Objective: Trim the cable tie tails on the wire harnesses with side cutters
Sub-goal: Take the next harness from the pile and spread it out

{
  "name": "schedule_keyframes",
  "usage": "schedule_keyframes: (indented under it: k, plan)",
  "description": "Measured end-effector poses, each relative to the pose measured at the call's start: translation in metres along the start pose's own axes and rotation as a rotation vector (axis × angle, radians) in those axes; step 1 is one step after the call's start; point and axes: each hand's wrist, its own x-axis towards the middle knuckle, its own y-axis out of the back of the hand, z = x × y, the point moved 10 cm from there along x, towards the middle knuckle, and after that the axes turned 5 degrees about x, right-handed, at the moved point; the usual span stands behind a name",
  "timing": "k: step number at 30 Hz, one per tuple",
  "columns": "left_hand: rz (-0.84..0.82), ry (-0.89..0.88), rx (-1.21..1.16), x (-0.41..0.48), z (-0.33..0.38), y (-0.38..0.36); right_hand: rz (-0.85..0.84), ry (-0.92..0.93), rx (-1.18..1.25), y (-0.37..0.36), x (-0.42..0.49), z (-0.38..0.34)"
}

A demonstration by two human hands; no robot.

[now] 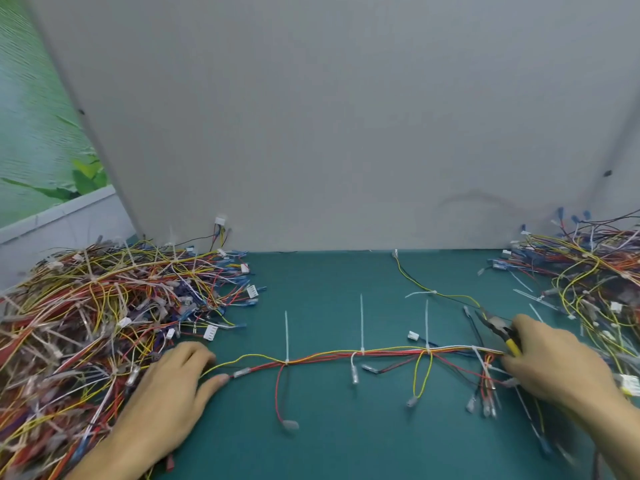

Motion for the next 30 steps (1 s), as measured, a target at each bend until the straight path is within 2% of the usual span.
schedule_keyframes:
  k: [5,9,11,15,17,19,20,22,23,24,26,28,30]
  plan:
    - [-0.008,-0.06,0.154,0.017,0.024,0.014,0.009,-0.002,0.011,0.002,-0.001,0.001]
    - [0.109,-0.066,0.1,0.039,0.044,0.036,-0.002,0.045,0.034,0.001,-0.005,-0.015]
    - [0.107,-0.055,0.068,0.049,0.056,0.038,-0.034,0.092,0.075,-0.004,-0.009,-0.032]
    - [-0.163,0.06,-0.089,0.058,0.068,0.006,-0.04,0.232,0.119,-0.011,-0.019,-0.067]
    - [-0.227,0.123,-0.078,0.05,0.068,-0.005,-0.048,0.283,0.143,-0.012,-0.022,-0.074]
    - [-0.086,0.193,0.167,0.041,0.059,0.011,-0.063,0.293,0.165,-0.011,-0.023,-0.074]
    - [0.059,0.199,0.247,0.037,0.06,0.03,-0.069,0.289,0.172,-0.01,-0.023,-0.073]
    - [0.365,0.13,0.226,0.028,0.069,0.066,-0.079,0.284,0.169,-0.01,-0.023,-0.072]
    - [0.416,0.096,0.16,0.028,0.072,0.073,-0.082,0.283,0.162,-0.01,-0.023,-0.073]
    - [0.353,0.097,0.062,0.036,0.07,0.068,-0.086,0.283,0.154,-0.011,-0.023,-0.073]
    - [0.052,0.192,-0.126,0.062,0.063,0.033,-0.099,0.285,0.139,-0.01,-0.024,-0.074]
    - [-0.19,0.245,-0.149,0.083,0.059,-0.002,-0.119,0.283,0.135,-0.009,-0.024,-0.074]
    - [-0.289,0.269,-0.118,0.097,0.058,-0.024,-0.141,0.274,0.144,-0.007,-0.026,-0.072]
